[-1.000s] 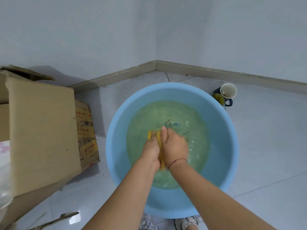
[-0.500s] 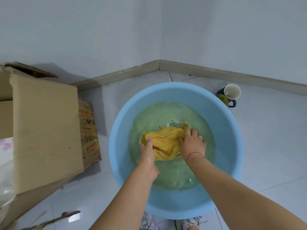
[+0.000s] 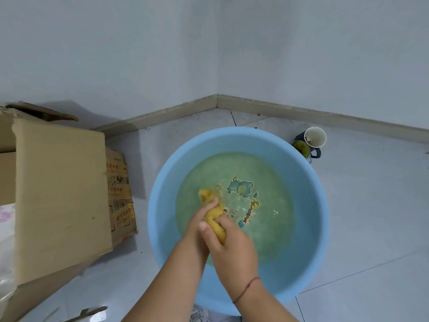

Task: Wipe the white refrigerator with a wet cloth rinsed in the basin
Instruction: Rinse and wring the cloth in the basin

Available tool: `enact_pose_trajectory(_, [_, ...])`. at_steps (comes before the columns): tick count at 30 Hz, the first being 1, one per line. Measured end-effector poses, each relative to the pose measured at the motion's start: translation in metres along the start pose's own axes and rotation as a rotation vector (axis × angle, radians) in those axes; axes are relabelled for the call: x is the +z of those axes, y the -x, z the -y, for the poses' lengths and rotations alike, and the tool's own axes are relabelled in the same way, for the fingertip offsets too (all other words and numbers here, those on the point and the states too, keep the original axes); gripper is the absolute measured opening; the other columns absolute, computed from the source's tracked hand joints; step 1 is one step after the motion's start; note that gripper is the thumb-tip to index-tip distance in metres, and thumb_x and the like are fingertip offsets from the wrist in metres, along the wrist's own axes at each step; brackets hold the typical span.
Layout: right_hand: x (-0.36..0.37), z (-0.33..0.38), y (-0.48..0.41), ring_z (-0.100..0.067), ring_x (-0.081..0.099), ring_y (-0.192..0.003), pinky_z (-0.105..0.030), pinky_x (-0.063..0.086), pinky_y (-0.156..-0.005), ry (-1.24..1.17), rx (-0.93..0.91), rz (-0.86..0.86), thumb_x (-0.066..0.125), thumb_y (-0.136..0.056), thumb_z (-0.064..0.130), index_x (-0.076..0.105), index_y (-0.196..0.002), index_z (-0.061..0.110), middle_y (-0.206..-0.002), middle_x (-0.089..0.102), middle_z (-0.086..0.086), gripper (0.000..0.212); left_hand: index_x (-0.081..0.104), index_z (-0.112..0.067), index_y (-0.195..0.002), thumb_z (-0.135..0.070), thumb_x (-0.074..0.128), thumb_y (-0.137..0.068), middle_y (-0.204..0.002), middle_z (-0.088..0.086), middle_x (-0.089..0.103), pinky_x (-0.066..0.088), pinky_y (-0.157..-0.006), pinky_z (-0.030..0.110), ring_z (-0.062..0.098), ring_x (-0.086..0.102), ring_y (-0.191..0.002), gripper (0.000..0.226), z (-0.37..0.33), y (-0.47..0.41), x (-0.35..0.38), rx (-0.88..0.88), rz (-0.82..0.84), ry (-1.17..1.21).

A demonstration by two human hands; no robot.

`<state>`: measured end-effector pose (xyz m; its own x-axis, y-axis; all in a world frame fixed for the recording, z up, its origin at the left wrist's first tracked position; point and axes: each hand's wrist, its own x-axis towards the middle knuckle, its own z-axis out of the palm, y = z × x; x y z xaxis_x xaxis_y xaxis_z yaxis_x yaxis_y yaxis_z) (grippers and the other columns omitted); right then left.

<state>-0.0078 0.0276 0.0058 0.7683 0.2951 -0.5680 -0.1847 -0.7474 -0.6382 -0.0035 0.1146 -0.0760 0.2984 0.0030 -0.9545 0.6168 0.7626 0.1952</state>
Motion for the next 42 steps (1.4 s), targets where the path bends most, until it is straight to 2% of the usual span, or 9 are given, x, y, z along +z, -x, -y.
enact_pose_trajectory(8, [0.004, -0.018, -0.070, -0.030, 0.062, -0.091, -0.031, 0.042, -0.071, 0.341, 0.059, -0.037, 0.026, -0.099, 0.052, 0.060, -0.086, 0.019, -0.090, 0.069, -0.008, 0.050, 0.062, -0.016, -0.067, -0.044, 0.057, -0.091, -0.055, 0.006, 0.063, 0.049, -0.050, 0.025, 0.019, 0.061, -0.046, 0.038, 0.006, -0.005, 0.018, -0.026, -0.177, 0.108])
enact_pose_trajectory(12, [-0.004, -0.042, -0.101, -0.028, 0.063, -0.097, -0.031, 0.043, -0.073, 0.595, -0.004, 0.009, 0.021, -0.101, 0.051, 0.060, -0.099, 0.019, -0.101, 0.068, -0.005, 0.050, 0.066, -0.013, -0.105, -0.046, 0.052, -0.094, -0.093, 0.011, 0.072, 0.058, -0.074, 0.049, 0.026, 0.069, -0.085, 0.038, 0.016, -0.005, 0.017, -0.046, -0.221, 0.090])
enact_pose_trajectory(15, [-0.007, -0.066, -0.115, -0.029, 0.057, -0.107, -0.036, 0.045, -0.080, 0.680, 0.006, 0.010, 0.022, -0.100, 0.051, 0.053, -0.116, 0.017, -0.116, 0.060, -0.006, 0.048, 0.062, -0.011, -0.111, -0.036, 0.057, -0.093, -0.093, 0.009, 0.069, 0.055, -0.077, 0.042, 0.024, 0.066, -0.084, 0.031, 0.016, 0.001, 0.018, -0.012, -0.265, 0.104])
enact_pose_trajectory(23, [0.001, -0.095, -0.113, -0.030, 0.046, -0.116, -0.041, 0.044, -0.089, 0.633, 0.104, -0.145, 0.030, -0.099, 0.046, 0.034, -0.135, 0.015, -0.129, 0.040, -0.010, 0.047, 0.033, -0.037, -0.144, -0.065, 0.060, -0.079, -0.147, -0.001, 0.041, 0.018, -0.105, 0.069, 0.030, 0.041, -0.132, 0.076, 0.016, 0.002, 0.003, -0.029, -0.303, 0.139])
enact_pose_trajectory(27, [0.009, -0.095, -0.106, -0.035, 0.050, -0.112, -0.041, 0.043, -0.091, 0.177, 0.394, -0.115, 0.046, -0.098, 0.028, 0.041, -0.135, 0.015, -0.130, 0.040, -0.013, 0.039, 0.025, -0.040, -0.148, -0.073, 0.048, -0.081, -0.152, 0.000, 0.036, 0.017, -0.108, 0.069, 0.031, 0.037, -0.137, 0.078, 0.015, -0.003, -0.001, -0.082, -0.227, 0.121])
enact_pose_trajectory(31, [0.012, -0.064, -0.075, -0.017, 0.052, -0.092, -0.018, 0.037, -0.077, -0.110, 0.108, -0.010, 0.065, -0.087, 0.023, 0.056, -0.091, 0.021, -0.101, 0.055, -0.006, 0.011, 0.055, -0.021, -0.128, -0.076, 0.036, -0.083, -0.120, 0.005, 0.061, 0.022, -0.108, 0.065, 0.030, 0.051, -0.123, 0.073, -0.002, 0.006, 0.009, -0.132, -0.131, 0.074])
enact_pose_trajectory(36, [-0.011, -0.012, -0.011, -0.004, 0.039, -0.066, -0.015, 0.033, -0.063, -0.378, -0.213, 0.145, 0.063, -0.071, 0.048, 0.045, -0.068, 0.029, -0.075, 0.045, 0.008, 0.026, 0.062, -0.005, -0.067, -0.045, 0.042, -0.097, -0.055, 0.012, 0.061, 0.048, -0.061, 0.031, 0.021, 0.064, -0.048, 0.053, -0.016, 0.014, 0.005, -0.086, 0.008, 0.003])
enact_pose_trajectory(39, [-0.026, -0.007, -0.021, -0.005, 0.036, -0.056, -0.017, 0.033, -0.053, -0.639, -0.104, 0.106, 0.070, -0.080, 0.031, 0.044, -0.063, 0.018, -0.058, 0.041, 0.013, 0.035, 0.056, -0.007, -0.092, -0.017, 0.045, -0.098, -0.071, 0.013, 0.063, 0.050, -0.046, 0.021, 0.018, 0.062, -0.058, 0.017, -0.017, 0.016, 0.009, -0.028, -0.049, -0.012])
enact_pose_trajectory(42, [-0.030, -0.016, -0.053, -0.004, 0.043, -0.062, -0.015, 0.038, -0.057, -0.692, 0.027, -0.118, 0.074, -0.082, 0.022, 0.048, -0.069, 0.013, -0.066, 0.047, 0.005, 0.030, 0.060, -0.005, -0.119, -0.018, 0.050, -0.098, -0.107, 0.019, 0.067, 0.058, -0.054, 0.032, 0.024, 0.066, -0.083, 0.027, -0.012, 0.018, 0.017, 0.015, -0.072, 0.040])
